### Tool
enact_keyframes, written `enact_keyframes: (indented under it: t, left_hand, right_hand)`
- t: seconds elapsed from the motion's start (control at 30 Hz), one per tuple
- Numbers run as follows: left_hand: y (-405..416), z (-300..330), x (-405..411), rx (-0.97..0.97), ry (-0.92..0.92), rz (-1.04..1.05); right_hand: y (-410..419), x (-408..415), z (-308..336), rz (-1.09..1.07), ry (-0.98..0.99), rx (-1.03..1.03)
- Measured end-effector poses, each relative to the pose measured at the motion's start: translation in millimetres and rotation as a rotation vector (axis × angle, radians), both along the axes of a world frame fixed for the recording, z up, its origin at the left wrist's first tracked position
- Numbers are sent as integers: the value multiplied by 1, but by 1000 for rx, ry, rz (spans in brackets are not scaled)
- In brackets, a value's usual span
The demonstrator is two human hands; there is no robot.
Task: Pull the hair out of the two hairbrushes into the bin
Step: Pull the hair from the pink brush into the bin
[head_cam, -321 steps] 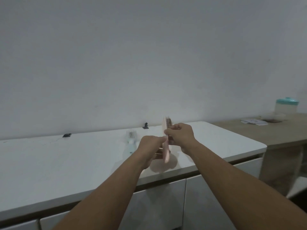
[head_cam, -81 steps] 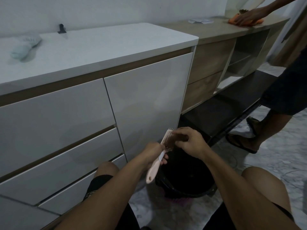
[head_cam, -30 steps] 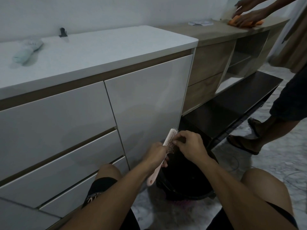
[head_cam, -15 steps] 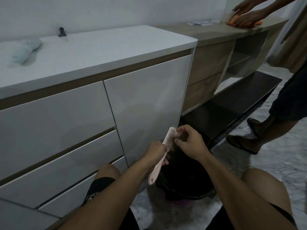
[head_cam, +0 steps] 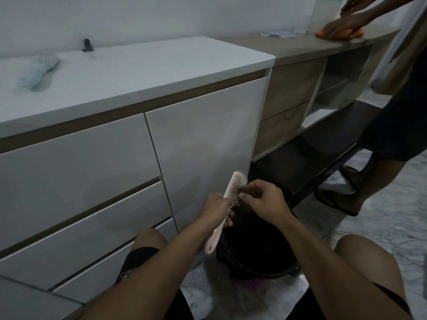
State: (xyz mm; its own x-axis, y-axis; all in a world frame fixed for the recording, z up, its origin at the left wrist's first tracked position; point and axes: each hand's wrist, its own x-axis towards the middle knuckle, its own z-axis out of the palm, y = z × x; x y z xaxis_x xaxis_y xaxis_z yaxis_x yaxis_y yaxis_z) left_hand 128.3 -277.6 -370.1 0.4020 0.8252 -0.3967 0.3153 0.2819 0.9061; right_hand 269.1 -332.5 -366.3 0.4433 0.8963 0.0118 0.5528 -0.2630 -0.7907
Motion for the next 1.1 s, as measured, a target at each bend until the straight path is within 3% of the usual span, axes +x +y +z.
enact_keyframes:
  t: [0.4,0.6,0.73,0.8,1.1]
  left_hand:
    - [-1,-5,3,-10,-3,-13]
    - [0,-1,6,-58,-41,25]
    - [-1,1,7,-65,-41,24]
    - [0,1,6,-62,-33,19]
    - [5,-1,4,-34,-14,95]
  right_hand:
    - [2,5,0,-40,-127,-3]
    - [4,8,1,-119,-90,14]
    - [0,4,2,33,4,51]
    - [-2,2,3,85,-42,68]
    - [-1,0,13,-14,9,110]
